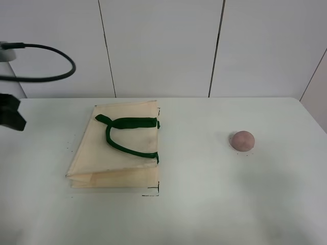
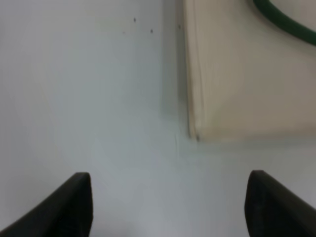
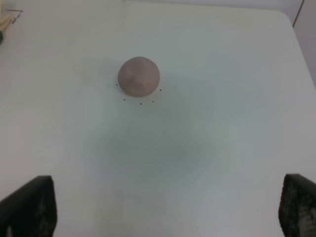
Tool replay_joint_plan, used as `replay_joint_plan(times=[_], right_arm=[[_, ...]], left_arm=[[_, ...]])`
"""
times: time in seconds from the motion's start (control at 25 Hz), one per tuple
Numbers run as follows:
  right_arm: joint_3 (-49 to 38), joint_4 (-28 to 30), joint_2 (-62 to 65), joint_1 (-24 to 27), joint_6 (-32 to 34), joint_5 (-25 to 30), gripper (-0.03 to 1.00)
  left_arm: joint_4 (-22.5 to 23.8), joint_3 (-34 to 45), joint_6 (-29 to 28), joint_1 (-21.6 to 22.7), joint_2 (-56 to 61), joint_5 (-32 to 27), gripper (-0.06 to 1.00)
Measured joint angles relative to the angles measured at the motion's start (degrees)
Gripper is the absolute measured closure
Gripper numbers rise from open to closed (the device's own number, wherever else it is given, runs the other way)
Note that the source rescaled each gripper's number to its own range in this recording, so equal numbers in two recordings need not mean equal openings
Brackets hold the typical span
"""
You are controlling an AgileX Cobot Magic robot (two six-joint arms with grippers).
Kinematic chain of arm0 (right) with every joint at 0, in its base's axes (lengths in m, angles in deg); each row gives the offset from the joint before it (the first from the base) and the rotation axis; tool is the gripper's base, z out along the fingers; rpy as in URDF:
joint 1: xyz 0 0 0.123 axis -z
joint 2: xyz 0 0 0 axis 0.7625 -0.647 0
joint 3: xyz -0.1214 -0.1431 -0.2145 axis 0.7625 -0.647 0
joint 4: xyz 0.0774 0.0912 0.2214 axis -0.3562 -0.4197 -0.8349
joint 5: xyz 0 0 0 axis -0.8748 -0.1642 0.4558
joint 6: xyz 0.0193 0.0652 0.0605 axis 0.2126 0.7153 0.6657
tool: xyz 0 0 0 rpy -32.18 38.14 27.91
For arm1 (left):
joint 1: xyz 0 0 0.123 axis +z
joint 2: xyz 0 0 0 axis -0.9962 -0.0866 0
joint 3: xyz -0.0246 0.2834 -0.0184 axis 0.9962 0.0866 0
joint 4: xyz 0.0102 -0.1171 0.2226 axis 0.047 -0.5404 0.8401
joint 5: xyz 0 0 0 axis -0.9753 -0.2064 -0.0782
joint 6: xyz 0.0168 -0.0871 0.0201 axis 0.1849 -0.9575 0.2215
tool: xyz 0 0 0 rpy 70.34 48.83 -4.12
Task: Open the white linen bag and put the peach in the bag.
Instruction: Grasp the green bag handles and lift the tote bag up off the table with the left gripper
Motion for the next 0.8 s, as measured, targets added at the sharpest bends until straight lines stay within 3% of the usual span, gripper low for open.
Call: replay_joint_plan(times=[0.36,0.6,0.8], right_arm=[[0.0,0.0,0.0,0.0,0.0,0.0,-0.03],[0.0,0.0,0.0,0.0,0.0,0.0,-0.03],[0.0,0.0,0.0,0.0,0.0,0.0,-0.03]], left_arm=[[-1.87,-20.03,-1.87,-1.54,-28.73,1.73,-0.06],[-2.16,-28.18,-7.66,-10.29,-37.55,2.0,-0.06],[-2.4,-32.56,-12.83,-14.86,-43.55,2.22,-0.06]])
